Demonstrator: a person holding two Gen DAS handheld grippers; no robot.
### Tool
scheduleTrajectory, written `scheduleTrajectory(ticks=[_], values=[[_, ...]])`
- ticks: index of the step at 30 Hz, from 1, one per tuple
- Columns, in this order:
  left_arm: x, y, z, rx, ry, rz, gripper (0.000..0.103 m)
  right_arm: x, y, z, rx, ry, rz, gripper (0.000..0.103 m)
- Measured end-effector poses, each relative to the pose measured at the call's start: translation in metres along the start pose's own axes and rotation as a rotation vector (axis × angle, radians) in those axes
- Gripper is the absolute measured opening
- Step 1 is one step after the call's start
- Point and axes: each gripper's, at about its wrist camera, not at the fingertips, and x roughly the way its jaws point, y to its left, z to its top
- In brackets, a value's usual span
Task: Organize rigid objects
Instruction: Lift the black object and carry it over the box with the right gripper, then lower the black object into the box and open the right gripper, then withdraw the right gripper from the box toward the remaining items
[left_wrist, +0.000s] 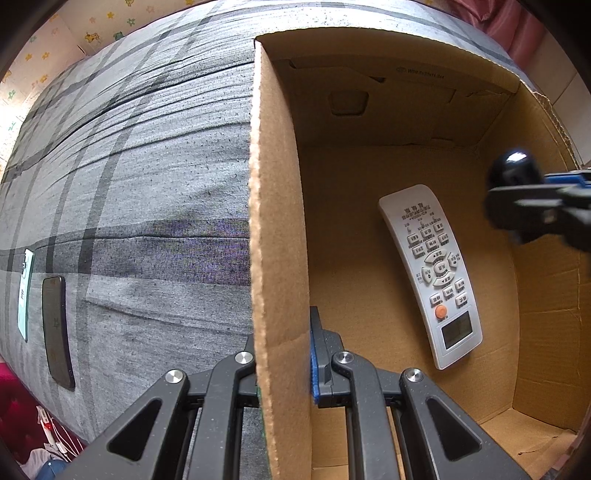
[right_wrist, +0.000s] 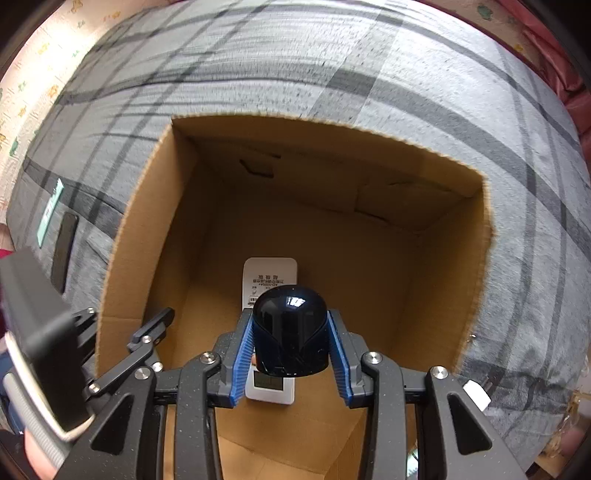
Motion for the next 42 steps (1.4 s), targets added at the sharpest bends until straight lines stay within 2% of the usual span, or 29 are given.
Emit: scheduleTrajectory(ticks=[9, 19, 28, 33, 42], values=[[0.002, 0.004, 0.002, 0.001, 0.006, -0.005, 0.013, 0.034, 0.001, 0.006, -0.014, 0.053, -0.020, 0.041], [0.005, 0.004, 0.005, 0.000, 0.014, -0.008, 0.013, 0.036, 0.004, 0.011, -0.043, 0.055, -0.012, 0.042], [0.006, 0.005, 0.006, 0.002, 0.015, -0.007, 0.013, 0.024, 0.010, 0.014, -0.054, 0.013, -0.022, 0.059], [0.005, 0.004, 0.005, 0.004, 0.013, -0.005, 0.013, 0.013, 0.009, 0.013, -0.061, -0.006, -0.023, 0.078], [0.004, 0.006, 0.004, -0.002, 0.012, -0.013, 0.013, -0.013, 0.010, 0.006, -0.077, -0.068, -0.049, 0.087]])
